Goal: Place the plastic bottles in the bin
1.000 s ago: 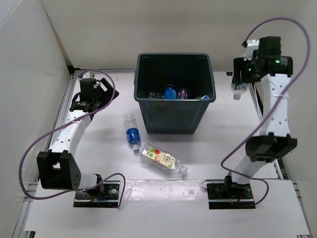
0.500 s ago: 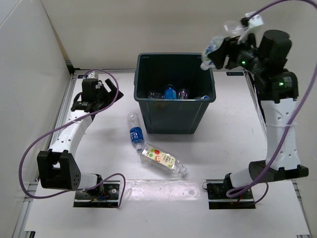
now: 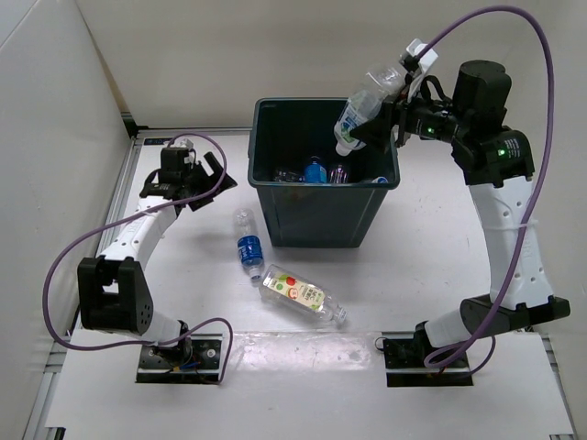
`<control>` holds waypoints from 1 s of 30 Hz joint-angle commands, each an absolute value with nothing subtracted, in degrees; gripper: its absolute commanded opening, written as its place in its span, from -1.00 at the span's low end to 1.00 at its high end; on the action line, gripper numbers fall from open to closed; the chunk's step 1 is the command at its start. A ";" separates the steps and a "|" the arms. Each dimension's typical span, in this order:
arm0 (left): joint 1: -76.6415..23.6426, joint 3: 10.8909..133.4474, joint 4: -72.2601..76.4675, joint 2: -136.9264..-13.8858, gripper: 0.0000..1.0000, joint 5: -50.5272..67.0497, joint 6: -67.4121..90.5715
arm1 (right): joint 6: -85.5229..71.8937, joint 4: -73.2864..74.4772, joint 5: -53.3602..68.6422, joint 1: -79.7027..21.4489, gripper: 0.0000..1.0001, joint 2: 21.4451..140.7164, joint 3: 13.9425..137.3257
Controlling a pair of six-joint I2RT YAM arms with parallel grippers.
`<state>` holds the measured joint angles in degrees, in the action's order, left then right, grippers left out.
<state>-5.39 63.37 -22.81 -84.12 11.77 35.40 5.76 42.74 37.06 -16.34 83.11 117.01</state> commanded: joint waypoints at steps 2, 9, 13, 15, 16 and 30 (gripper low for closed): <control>-5.54 66.18 -23.03 -83.06 1.00 13.27 34.19 | 7.64 42.19 41.92 -17.05 0.45 81.30 116.28; -5.62 66.01 -24.17 -83.23 1.00 13.18 33.57 | 8.26 42.27 40.70 -16.79 0.74 81.65 116.46; -5.62 66.09 -24.26 -83.23 1.00 13.36 33.75 | 8.17 42.45 39.11 -16.79 0.79 81.56 116.46; -5.62 66.01 -24.17 -83.49 1.00 13.54 33.75 | 7.91 42.45 39.02 -16.53 0.79 81.74 116.45; -5.54 66.01 -24.34 -83.41 1.00 13.71 33.75 | 7.91 42.36 39.02 -16.44 0.79 81.65 116.37; -9.76 61.00 -28.91 -88.05 1.00 13.71 34.54 | 8.17 42.19 37.97 -16.26 0.79 80.86 113.99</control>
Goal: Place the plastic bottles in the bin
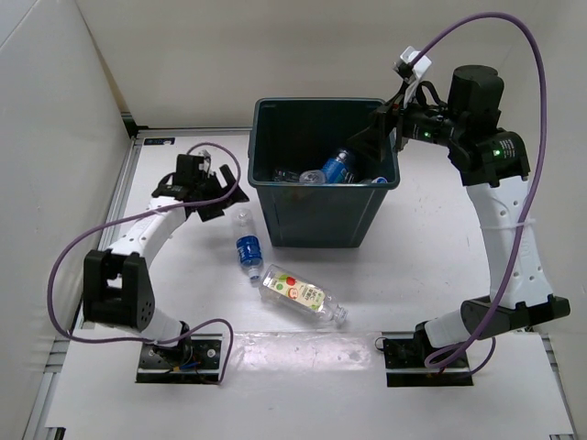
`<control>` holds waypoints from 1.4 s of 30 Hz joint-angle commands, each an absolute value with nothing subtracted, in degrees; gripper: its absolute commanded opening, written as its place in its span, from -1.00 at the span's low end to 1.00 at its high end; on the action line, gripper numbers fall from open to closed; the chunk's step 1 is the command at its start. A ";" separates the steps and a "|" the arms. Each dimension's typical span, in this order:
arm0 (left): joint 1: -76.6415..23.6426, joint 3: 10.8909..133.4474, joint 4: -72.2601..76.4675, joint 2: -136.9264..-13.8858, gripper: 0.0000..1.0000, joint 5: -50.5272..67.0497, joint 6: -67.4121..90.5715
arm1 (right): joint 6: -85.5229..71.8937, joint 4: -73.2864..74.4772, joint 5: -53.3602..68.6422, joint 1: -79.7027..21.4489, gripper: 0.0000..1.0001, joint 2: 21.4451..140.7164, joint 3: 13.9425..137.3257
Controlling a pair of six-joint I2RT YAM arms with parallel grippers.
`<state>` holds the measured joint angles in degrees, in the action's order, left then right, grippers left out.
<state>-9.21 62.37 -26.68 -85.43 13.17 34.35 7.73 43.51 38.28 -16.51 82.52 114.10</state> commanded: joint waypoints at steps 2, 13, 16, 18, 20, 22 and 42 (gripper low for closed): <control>-9.76 62.66 -30.66 -90.16 1.00 14.59 34.11 | 8.17 42.27 37.88 -16.00 0.79 80.86 114.08; -11.69 74.09 -40.25 -103.88 0.84 19.16 29.80 | 8.88 42.80 36.65 -16.43 0.79 80.51 112.33; -11.69 74.88 -40.43 -105.82 0.52 21.79 29.36 | 9.31 42.89 36.21 -16.61 0.79 80.33 111.80; -11.60 75.06 -40.08 -106.52 0.34 23.19 29.18 | 9.49 43.07 35.95 -16.61 0.79 80.33 111.54; -10.90 75.06 -40.08 -106.53 -0.07 23.64 29.00 | 9.32 42.80 36.29 -16.35 0.79 80.07 111.53; -9.94 74.71 -40.34 -105.74 -0.24 22.07 28.83 | 8.79 42.71 36.39 -16.00 0.79 79.98 111.53; -2.20 97.98 -38.94 -83.24 -0.56 0.27 18.90 | 8.70 41.93 34.89 -16.08 0.79 79.10 109.51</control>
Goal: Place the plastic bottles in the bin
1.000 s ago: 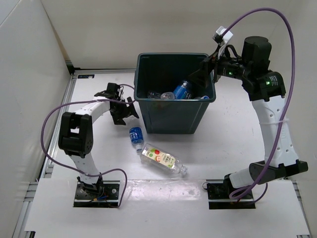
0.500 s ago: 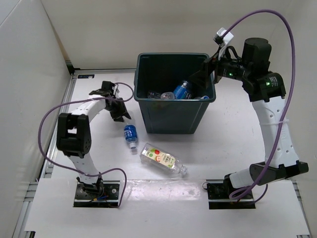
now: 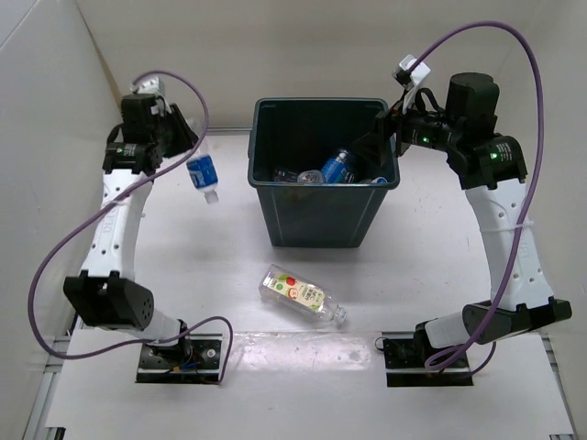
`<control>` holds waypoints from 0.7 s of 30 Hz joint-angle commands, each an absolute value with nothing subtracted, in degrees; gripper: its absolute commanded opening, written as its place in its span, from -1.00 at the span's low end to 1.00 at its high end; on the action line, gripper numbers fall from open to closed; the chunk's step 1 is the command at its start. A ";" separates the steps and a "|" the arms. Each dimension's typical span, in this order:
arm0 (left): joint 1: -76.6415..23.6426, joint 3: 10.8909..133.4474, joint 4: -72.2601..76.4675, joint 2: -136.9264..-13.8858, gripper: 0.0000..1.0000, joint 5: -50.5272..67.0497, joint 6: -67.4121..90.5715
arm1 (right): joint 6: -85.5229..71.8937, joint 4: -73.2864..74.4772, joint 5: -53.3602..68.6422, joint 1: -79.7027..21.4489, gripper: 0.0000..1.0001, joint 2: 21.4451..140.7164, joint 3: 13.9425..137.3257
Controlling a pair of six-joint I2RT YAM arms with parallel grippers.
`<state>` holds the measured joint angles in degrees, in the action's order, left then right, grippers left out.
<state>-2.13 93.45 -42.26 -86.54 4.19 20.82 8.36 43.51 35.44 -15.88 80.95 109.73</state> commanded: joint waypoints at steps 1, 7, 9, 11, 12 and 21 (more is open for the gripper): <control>-2.20 99.04 -37.28 -81.93 -0.56 0.18 18.64 | 8.70 42.10 34.72 -16.08 0.79 79.19 109.16; -2.11 97.65 -18.96 -76.04 -0.56 1.05 20.30 | 8.79 41.92 33.84 -16.26 0.79 78.75 108.37; -2.20 96.95 -15.13 -75.06 -0.56 2.28 23.19 | 8.61 41.92 33.58 -16.44 0.79 78.84 108.28; -2.20 97.64 -8.54 -75.14 -0.56 4.21 25.47 | 8.79 41.92 33.22 -16.70 0.79 78.75 108.20; -2.28 99.39 -6.09 -75.76 -0.56 7.09 26.79 | 8.79 41.92 33.22 -16.79 0.79 78.92 108.28; -14.55 107.83 -3.24 -82.87 -0.53 17.22 24.46 | 9.05 41.75 32.34 -17.93 0.79 78.75 107.75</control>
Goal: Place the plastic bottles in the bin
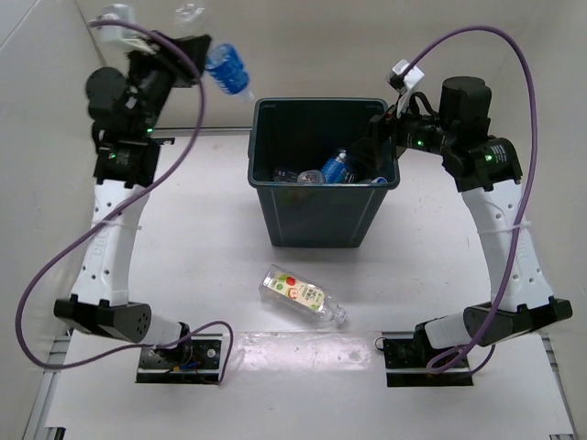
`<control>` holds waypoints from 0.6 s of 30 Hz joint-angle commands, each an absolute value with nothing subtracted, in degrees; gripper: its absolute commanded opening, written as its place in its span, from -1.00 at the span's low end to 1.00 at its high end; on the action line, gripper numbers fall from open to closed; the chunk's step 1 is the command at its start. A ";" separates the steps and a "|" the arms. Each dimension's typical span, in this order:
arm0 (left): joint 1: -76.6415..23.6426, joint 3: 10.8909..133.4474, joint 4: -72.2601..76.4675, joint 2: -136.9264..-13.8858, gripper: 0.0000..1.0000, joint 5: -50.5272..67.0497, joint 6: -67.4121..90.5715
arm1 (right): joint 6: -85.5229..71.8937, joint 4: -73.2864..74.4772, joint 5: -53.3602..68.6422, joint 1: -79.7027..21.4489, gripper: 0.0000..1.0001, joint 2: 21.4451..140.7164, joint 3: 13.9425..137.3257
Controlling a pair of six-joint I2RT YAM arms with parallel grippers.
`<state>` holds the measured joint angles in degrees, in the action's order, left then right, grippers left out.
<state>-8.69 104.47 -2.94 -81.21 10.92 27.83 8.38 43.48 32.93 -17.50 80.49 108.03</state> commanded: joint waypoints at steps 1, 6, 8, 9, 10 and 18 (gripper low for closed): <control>-15.98 108.19 -4.56 -83.40 -0.50 17.49 20.95 | 9.05 41.92 32.43 -18.02 0.79 79.10 107.84; -25.39 108.54 -15.44 -83.41 0.39 14.34 9.15 | 9.49 42.19 31.38 -17.49 0.79 78.58 106.88; -26.72 108.37 -15.82 -82.62 1.00 11.26 6.86 | 9.32 42.28 31.20 -17.40 0.79 78.22 106.70; -26.72 107.41 -15.39 -82.36 1.00 10.82 6.51 | 9.32 42.28 31.11 -17.66 0.79 78.31 106.61; -26.37 107.14 -14.60 -81.74 1.00 9.51 5.81 | 9.32 42.36 31.03 -17.49 0.79 78.31 106.61; -21.27 104.77 -14.32 -78.49 1.00 1.87 6.32 | 8.44 40.87 28.92 -18.20 0.79 78.31 106.61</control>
